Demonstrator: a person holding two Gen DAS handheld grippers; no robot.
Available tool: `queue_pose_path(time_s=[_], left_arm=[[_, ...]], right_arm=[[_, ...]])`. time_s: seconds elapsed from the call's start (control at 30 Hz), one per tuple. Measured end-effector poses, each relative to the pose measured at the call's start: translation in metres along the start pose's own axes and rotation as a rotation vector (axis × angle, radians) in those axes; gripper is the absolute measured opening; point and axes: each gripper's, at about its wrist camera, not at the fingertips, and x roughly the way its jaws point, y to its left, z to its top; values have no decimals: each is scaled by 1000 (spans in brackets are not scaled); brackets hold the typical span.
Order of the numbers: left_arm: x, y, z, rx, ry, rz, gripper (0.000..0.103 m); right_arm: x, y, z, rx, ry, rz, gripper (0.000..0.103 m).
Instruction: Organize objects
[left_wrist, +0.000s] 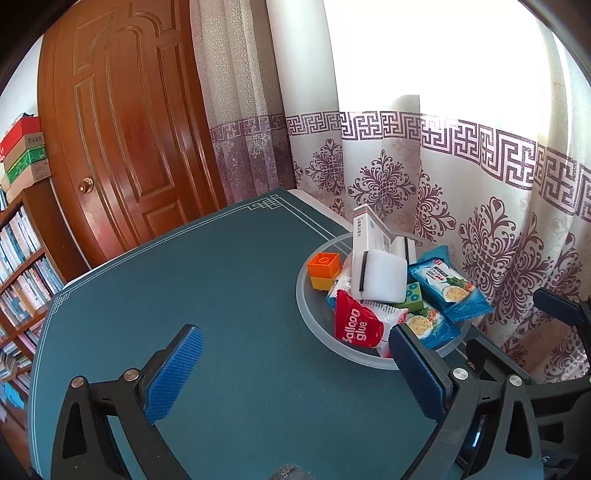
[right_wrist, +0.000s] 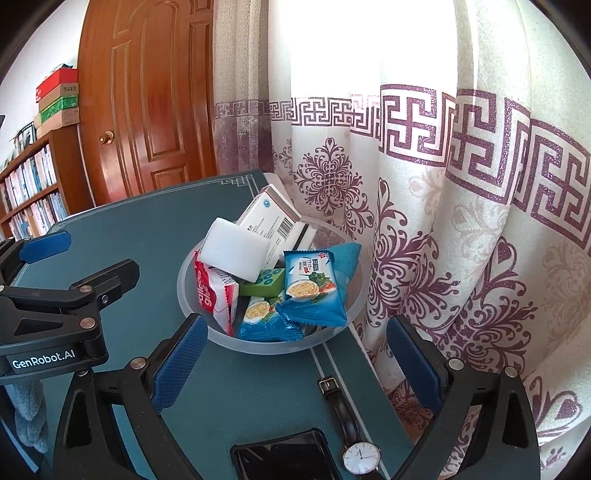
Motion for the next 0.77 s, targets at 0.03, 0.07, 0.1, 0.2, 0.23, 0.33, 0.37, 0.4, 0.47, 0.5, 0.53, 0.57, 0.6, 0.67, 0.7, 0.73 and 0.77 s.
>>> queue_pose_path(time_s=[0.03, 0.07, 0.1, 0.2, 0.23, 0.33, 0.37, 0.4, 0.47, 0.5, 0.53, 0.57, 0.6, 0.67, 0.7, 0.73, 0.77], left_arm=[[1, 0, 0, 1, 2, -1, 103], [1, -1, 0, 2, 5, -2, 103], [1, -1, 0, 3, 9, -2, 103], [3, -2, -1, 7, 18, -5, 103], [4, -3, -1, 8, 20, -7, 103], [4, -4, -1, 13, 20, -11, 103], [4, -4, 0, 14, 19, -11, 103], [3, -4, 0, 15, 17, -11, 103], [4, -5, 0, 19, 15, -9, 103], [4, -5, 0, 19, 15, -12, 103], [4, -5, 0, 19, 15, -14, 103], [4, -5, -1, 19, 14, -12, 103], [5, -5, -1, 18, 15, -10, 103], [6, -5, -1, 17, 18, -10, 103], [6, -4, -1, 17, 20, -9, 103], [6, -4, -1, 16, 20, -10, 103], [6, -4, -1, 16, 21, -11, 103]], right_arm=[[1, 0, 0, -1, 2, 0, 98], [1, 0, 0, -3, 2, -1, 98], [2, 0, 0, -6, 3, -5, 98], [4, 1, -1, -15, 9, -13, 98], [4, 1, -1, -14, 11, -13, 98], [5, -1, -2, -12, 14, -19, 98], [5, -1, -2, -10, 15, -19, 98], [5, -2, -2, -9, 15, -20, 98], [5, -2, -2, -8, 15, -20, 98], [5, -2, -2, -7, 17, -18, 98], [5, -2, -2, -8, 18, -17, 98], [5, -2, -2, -9, 20, -17, 98], [6, -2, -3, -9, 21, -16, 98], [6, -1, -3, -10, 24, -14, 98], [6, -1, -3, -11, 24, -14, 98], [6, -1, -3, -11, 24, -14, 98], [6, 0, -3, -11, 24, -14, 98]])
